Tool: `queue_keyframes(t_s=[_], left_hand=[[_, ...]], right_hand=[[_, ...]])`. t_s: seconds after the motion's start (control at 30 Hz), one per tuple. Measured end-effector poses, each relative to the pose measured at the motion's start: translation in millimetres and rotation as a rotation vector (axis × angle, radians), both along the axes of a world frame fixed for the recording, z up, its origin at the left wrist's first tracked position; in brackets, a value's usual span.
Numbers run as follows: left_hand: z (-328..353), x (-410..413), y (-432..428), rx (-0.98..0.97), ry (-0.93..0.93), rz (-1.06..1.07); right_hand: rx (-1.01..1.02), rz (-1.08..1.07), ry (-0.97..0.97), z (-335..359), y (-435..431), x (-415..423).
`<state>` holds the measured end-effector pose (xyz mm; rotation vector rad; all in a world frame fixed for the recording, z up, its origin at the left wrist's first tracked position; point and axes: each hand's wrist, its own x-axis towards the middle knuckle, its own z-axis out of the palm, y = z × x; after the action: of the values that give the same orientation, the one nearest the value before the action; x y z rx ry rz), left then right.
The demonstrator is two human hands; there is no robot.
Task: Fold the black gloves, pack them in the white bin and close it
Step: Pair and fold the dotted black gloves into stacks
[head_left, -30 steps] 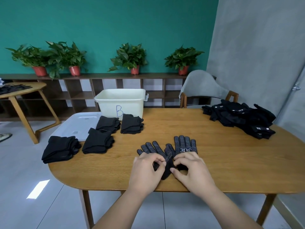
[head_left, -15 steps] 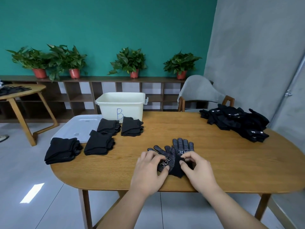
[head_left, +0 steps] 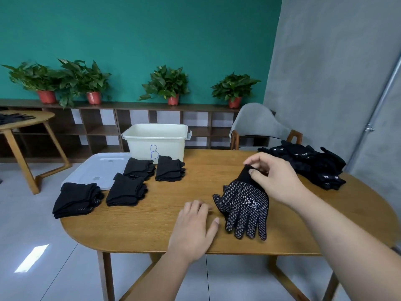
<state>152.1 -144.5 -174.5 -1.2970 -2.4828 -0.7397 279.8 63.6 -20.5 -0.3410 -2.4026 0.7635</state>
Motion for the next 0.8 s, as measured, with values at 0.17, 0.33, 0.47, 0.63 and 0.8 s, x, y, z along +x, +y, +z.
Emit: queue_keyframes(t_s=[0.17, 0.33, 0.47, 0.63, 0.8], left_hand=[[4, 4, -1, -0.089, 0.038, -0.054], [4, 4, 0, -0.17, 0.058, -0.128], [5, 4, 1, -0.216, 0.078, -0.177], [5, 4, 2, -0.249, 0.07, -0.191], [4, 3, 2, -0.258, 0.051, -0.191]], right_hand=[[0.137, -0.136, 0.029, 12, 23, -18], [0.355, -0.164, 0.144, -8, 17, -24], [0.54, -0.103, -0.198, -77, 3, -24], [0.608, -0.115, -0.229, -134, -14, -20], [0.833, -0.13, -0.058, -145, -3, -28]])
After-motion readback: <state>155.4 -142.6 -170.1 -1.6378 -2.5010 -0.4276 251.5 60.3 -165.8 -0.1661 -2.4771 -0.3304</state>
